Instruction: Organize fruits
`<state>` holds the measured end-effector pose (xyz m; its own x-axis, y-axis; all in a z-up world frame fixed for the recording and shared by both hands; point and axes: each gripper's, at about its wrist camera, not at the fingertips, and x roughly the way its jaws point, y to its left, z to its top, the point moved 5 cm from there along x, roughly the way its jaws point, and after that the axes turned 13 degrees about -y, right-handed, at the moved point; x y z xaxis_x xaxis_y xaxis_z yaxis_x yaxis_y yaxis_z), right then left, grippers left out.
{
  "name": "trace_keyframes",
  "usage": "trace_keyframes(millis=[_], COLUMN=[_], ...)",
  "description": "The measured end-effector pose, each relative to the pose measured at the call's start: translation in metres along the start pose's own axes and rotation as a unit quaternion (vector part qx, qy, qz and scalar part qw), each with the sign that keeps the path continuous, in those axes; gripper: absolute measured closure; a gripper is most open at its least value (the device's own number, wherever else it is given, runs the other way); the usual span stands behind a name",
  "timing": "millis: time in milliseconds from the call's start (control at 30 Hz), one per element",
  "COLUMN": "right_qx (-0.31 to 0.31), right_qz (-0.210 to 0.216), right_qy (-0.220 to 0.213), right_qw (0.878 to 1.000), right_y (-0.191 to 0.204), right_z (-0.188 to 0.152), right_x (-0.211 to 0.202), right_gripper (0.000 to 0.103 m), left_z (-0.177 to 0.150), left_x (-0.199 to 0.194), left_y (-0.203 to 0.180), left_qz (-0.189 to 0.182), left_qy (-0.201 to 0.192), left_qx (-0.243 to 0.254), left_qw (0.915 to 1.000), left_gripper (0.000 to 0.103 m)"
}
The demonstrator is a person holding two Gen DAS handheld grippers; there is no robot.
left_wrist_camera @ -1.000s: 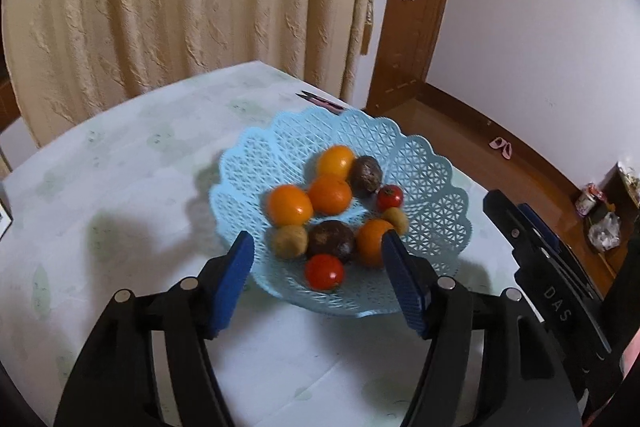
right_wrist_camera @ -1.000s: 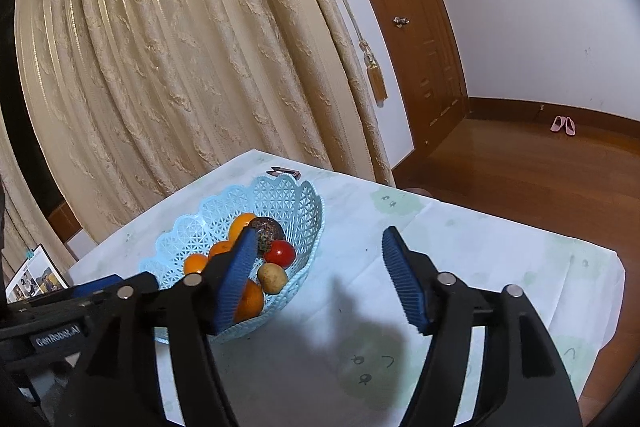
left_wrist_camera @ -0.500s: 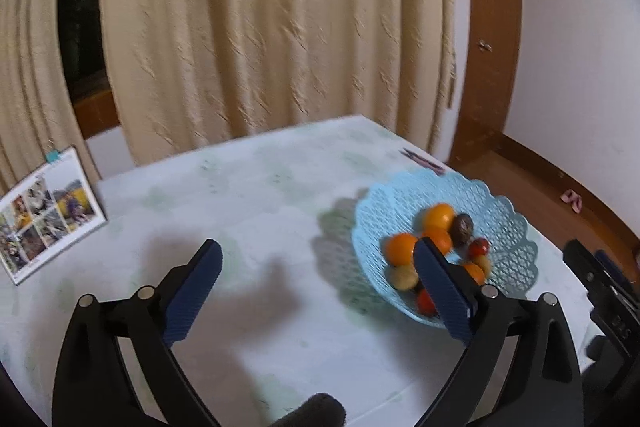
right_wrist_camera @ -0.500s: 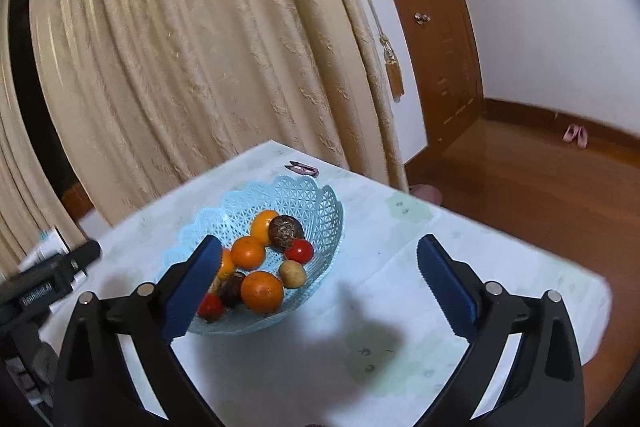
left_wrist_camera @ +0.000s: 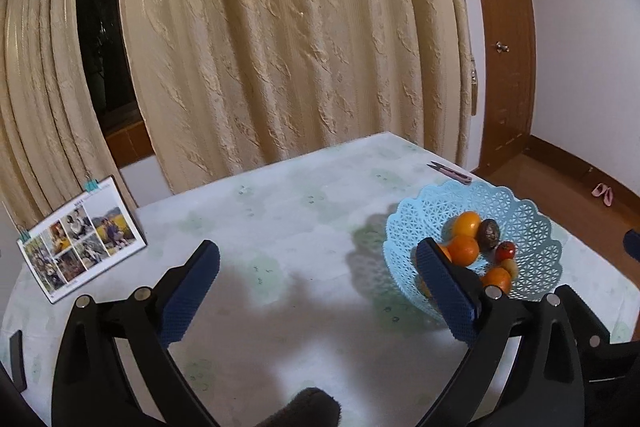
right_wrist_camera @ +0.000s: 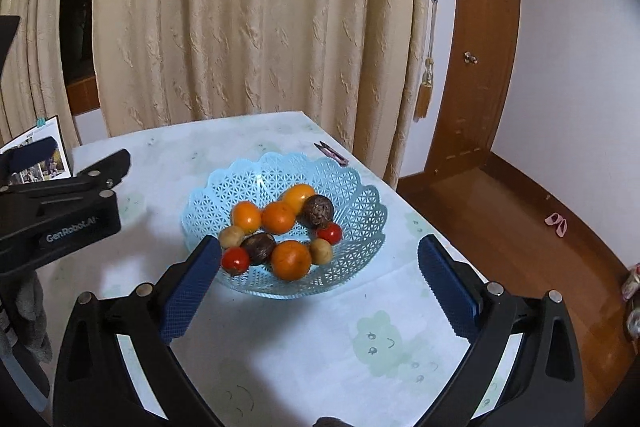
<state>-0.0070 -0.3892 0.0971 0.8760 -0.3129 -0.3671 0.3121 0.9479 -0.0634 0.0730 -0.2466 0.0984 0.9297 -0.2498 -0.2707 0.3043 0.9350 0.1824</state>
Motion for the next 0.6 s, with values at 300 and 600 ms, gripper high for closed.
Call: trace_keyframes(millis=[300,600], right_qx=[-0.014,-0.021], right_qz=[-0.006,-0.012], right_qy=[0.008,0.018], right_qw=[1.0,1.0], right_y=[-0.001,-0.004], right_z=[-0.002,-0.009], right_x=[0.004,0.01], right_gripper=[0.003,0.003], left_z=[-0.003,-0.005], left_x=[-0.001,-0.003], left_y=[-0.007,-0.017], left_qz=[0.017,0.011], left_qy=[-0.013,-0.018], left_qx=[0.032,0.049], left_qw=[0.9993,0.9986], left_gripper=[0.005,0.005])
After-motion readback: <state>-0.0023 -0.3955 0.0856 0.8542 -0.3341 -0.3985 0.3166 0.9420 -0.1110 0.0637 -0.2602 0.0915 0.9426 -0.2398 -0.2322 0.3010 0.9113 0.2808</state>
